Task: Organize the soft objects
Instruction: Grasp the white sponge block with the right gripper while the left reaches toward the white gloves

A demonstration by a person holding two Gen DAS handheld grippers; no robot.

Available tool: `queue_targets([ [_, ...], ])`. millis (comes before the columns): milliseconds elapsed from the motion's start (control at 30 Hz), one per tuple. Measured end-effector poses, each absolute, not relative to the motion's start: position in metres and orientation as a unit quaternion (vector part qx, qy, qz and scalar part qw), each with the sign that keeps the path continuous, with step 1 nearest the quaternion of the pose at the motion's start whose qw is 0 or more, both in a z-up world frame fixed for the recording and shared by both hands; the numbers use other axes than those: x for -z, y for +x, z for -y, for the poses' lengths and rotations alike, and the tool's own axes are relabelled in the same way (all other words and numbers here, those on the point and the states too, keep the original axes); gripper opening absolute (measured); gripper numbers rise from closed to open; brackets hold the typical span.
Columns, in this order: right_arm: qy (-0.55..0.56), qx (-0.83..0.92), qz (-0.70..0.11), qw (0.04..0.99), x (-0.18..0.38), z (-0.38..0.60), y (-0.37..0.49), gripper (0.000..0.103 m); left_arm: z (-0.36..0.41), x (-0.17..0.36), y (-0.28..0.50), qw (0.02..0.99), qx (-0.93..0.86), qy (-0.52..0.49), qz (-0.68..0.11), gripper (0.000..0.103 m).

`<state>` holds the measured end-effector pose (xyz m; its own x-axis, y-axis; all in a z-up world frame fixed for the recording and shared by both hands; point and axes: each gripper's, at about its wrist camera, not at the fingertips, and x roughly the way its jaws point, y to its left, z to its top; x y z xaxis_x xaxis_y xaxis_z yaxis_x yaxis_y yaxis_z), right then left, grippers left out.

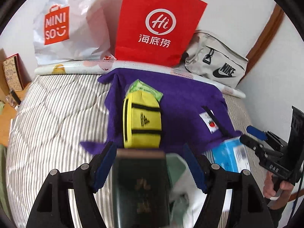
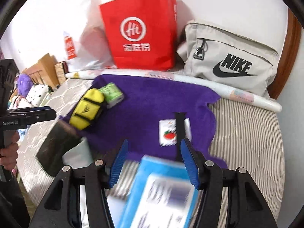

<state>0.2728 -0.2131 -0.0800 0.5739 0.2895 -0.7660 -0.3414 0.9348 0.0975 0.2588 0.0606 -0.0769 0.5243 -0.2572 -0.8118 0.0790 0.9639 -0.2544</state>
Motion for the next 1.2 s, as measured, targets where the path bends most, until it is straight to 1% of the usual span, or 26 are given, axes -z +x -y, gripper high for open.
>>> queue_targets([
  [200, -0.022, -0.197, -0.439, 0.876, 0.087, 0.208, 0.211, 0.057, -0.054, 0.068, 0.213, 0.873, 0.099, -0.084, -0.470, 0.071],
  [233, -0.020, -0.197, -0.441, 0.875, 0.089, 0.209, 0.203, 0.055, -0.053, 0.068, 0.207, 0.873, 0.101, -0.084, -0.469, 0.071],
  [300, -0.010, -0.205, -0.441, 0.874, 0.090, 0.210, 0.178, 0.044, -0.051, 0.067, 0.196, 0.875, 0.108, -0.086, -0.464, 0.071],
  [533, 0.008, -0.221, -0.462, 0.859, 0.103, 0.205, 0.119, 0.043, -0.046, 0.069, 0.169, 0.873, 0.120, -0.091, -0.463, 0.071],
  [800, 0.062, -0.199, -0.485, 0.849, 0.141, 0.199, 0.113, 0.043, -0.049, 0.092, 0.142, 0.867, 0.124, -0.096, -0.473, 0.071],
  [1000, 0.070, -0.156, -0.475, 0.863, 0.151, 0.192, 0.121, 0.043, -0.056, 0.107, 0.129, 0.865, 0.118, -0.090, -0.480, 0.071],
  [1133, 0.105, -0.143, -0.467, 0.866, 0.156, 0.192, 0.126, 0.043, -0.054, 0.114, 0.124, 0.863, 0.119, -0.081, -0.484, 0.071],
  [1200, 0.115, -0.139, -0.457, 0.871, 0.157, 0.191, 0.129, 0.029, -0.050, 0.115, 0.122, 0.866, 0.118, -0.067, -0.482, 0.071],
])
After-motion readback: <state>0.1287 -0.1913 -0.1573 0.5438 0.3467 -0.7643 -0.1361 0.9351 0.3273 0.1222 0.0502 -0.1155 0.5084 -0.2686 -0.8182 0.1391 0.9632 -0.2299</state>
